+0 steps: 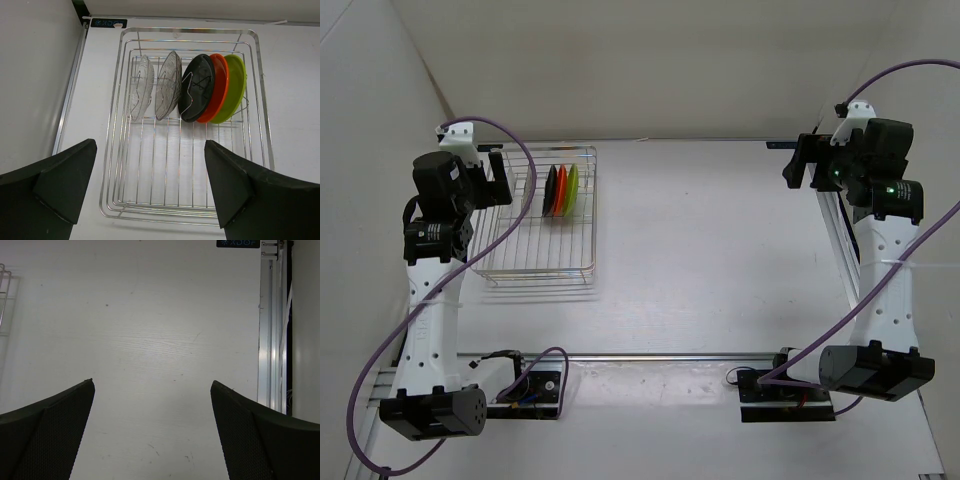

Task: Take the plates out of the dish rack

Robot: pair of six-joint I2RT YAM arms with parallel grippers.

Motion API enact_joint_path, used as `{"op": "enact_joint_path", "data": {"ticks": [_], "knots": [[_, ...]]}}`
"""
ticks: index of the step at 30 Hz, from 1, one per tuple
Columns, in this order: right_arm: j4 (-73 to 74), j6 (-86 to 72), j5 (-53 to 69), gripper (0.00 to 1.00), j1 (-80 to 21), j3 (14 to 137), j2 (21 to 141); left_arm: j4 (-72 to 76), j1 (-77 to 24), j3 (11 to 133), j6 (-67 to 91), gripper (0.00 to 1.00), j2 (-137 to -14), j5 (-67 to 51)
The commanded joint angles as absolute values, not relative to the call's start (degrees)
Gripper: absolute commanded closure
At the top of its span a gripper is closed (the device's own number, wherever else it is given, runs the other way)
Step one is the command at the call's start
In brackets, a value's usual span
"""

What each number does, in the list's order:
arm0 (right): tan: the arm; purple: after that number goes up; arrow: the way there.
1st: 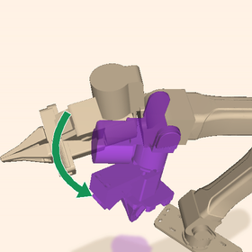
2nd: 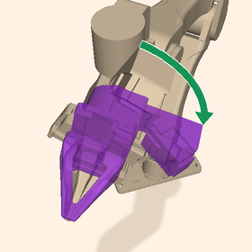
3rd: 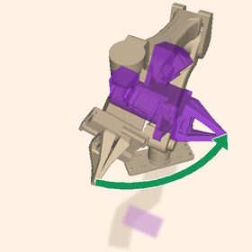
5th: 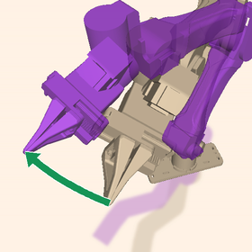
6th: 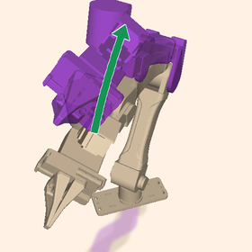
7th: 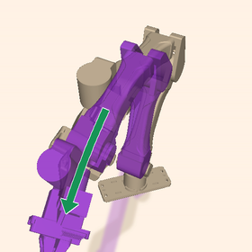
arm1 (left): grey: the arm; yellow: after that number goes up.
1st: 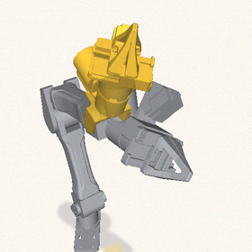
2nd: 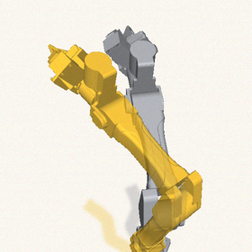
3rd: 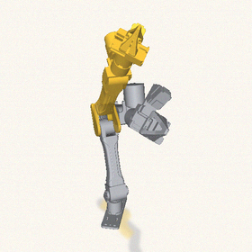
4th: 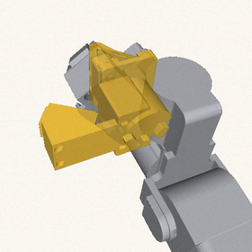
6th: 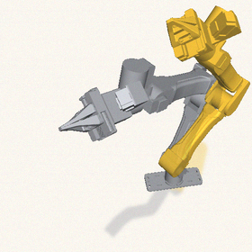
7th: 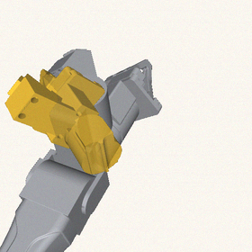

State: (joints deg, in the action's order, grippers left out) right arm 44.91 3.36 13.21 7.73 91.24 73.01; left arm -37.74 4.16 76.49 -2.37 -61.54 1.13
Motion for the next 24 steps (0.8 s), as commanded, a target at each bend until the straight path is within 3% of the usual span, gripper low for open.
{"op": "enact_joint_path", "data": {"ticks": [1,24], "knots": [[42.80,2.99,13.53,0.00,7.56,90.88,72.60,-37.97,4.39,77.96,-1.67,0.00,-61.08,1.85],[42.28,6.42,10.11,0.00,7.56,84.81,69.79,-38.06,4.39,79.10,-5.36,0.00,-67.58,2.20]]}}
